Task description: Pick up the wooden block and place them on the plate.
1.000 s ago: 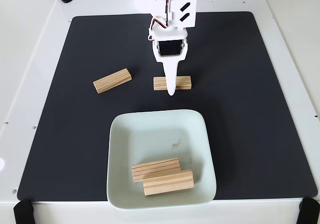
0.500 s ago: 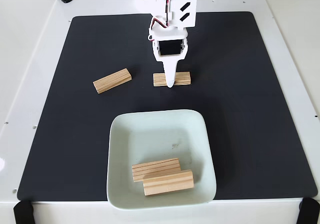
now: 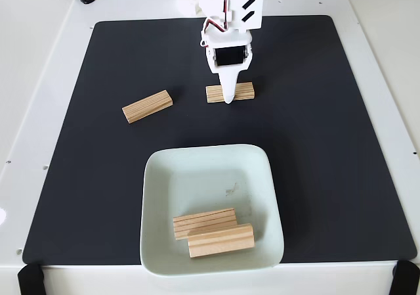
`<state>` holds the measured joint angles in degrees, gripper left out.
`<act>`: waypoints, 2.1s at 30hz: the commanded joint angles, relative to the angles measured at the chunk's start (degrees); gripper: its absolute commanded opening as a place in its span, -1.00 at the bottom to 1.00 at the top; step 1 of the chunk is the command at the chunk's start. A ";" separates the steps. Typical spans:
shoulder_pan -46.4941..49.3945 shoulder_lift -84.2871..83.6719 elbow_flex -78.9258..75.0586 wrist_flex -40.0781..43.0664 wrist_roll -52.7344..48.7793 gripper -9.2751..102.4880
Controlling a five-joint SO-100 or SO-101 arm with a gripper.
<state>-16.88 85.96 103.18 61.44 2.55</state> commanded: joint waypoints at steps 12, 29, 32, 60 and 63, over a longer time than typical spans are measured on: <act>4.31 0.35 -26.46 -0.88 -0.35 -0.84; 7.21 -31.90 -70.49 -0.79 -0.35 -0.84; 7.03 -35.42 -74.97 -0.88 -0.35 -0.84; 7.03 -47.20 -86.75 -0.88 -0.35 -0.84; 7.12 -47.20 -86.57 -0.88 -0.35 -0.83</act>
<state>-10.02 38.06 19.07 61.17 2.55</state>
